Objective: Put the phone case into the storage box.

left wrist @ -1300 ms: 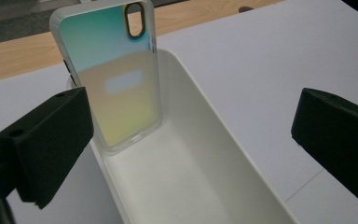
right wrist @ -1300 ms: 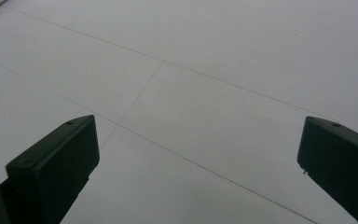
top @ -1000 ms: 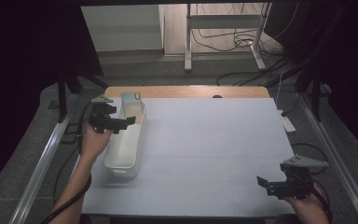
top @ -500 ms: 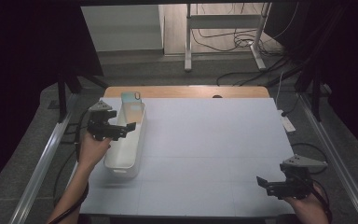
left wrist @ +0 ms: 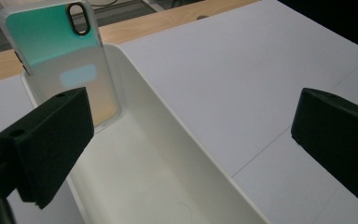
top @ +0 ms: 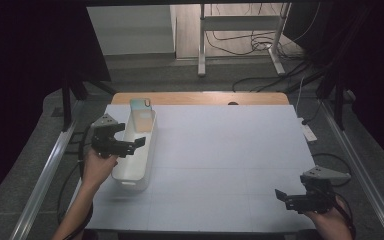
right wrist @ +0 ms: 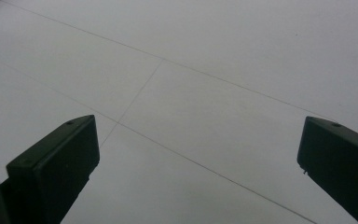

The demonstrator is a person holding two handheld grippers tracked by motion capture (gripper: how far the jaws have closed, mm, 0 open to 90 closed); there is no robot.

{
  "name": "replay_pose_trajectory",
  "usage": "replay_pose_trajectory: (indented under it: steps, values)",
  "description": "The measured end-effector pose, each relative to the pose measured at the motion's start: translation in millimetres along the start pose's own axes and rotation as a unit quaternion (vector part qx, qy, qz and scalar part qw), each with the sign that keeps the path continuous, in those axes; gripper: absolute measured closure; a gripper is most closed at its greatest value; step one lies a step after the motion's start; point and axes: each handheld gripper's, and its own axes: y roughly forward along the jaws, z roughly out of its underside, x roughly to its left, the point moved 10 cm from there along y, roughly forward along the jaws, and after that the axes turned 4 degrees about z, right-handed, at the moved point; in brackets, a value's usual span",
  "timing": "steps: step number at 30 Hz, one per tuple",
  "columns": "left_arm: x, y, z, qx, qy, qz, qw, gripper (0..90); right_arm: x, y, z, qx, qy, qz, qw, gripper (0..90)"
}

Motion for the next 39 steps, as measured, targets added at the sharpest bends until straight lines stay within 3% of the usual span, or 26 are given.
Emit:
replay_pose_trajectory:
  steps: [18, 39]
  values:
    - [-16.9, -17.3, 21.7, -0.001, 0.002, 0.002, 1.0, 0.0, 2.1, 0.1, 0.2, 0.002, -0.007, -0.005, 1.0, 0.0]
    - [-27.1, -36.0, 39.4, -0.002, -0.001, -0.003, 1.0, 0.0, 2.5, 0.3, 0.2, 0.001, -0.01, -0.004, 0.9999, 0.0]
